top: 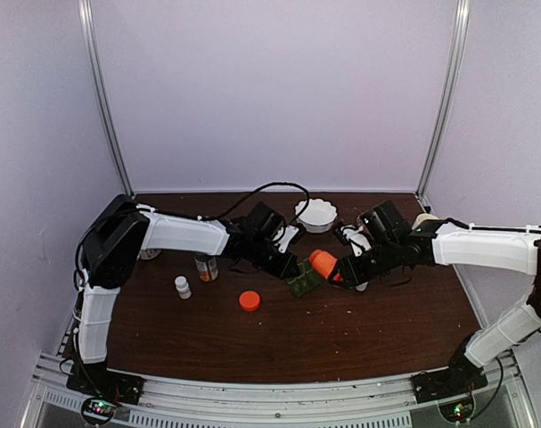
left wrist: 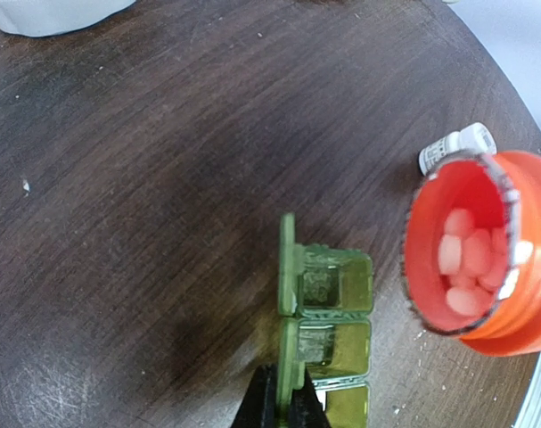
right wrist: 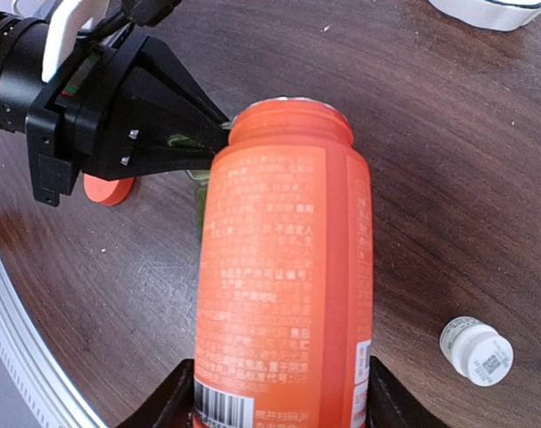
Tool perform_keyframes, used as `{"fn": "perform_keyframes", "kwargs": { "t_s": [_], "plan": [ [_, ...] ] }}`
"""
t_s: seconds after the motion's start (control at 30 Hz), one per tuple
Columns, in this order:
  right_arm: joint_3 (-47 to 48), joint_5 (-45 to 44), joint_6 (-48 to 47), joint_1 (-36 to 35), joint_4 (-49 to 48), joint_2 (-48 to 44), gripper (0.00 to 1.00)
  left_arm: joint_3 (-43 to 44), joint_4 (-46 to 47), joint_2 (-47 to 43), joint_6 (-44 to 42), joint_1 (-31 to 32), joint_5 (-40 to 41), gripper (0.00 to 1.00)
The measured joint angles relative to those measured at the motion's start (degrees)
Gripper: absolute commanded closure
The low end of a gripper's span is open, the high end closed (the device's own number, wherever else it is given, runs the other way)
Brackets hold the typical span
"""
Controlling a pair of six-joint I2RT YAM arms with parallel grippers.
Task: Sort the pills into containers
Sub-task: Pour the pill into the compartment of the pill container.
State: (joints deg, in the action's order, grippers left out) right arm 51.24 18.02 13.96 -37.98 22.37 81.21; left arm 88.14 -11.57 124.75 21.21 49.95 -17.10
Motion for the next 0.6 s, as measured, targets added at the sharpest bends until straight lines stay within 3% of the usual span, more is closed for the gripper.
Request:
{"fn": "perform_keyframes", "kwargs": {
  "t_s": [0.23,0.6],
  "plan": [
    [7.32,1.09,-0.94,0.13,7.19,11.74,0.97,0.00,-0.02,0.00,-0.44,0.09,0.00,1.00],
    [8.72,1.62,-1.49,0.52,11.28,7.69,0.98,0.00,-0.02,0.00,-0.76,0.31,0.00,1.00]
  ]
}}
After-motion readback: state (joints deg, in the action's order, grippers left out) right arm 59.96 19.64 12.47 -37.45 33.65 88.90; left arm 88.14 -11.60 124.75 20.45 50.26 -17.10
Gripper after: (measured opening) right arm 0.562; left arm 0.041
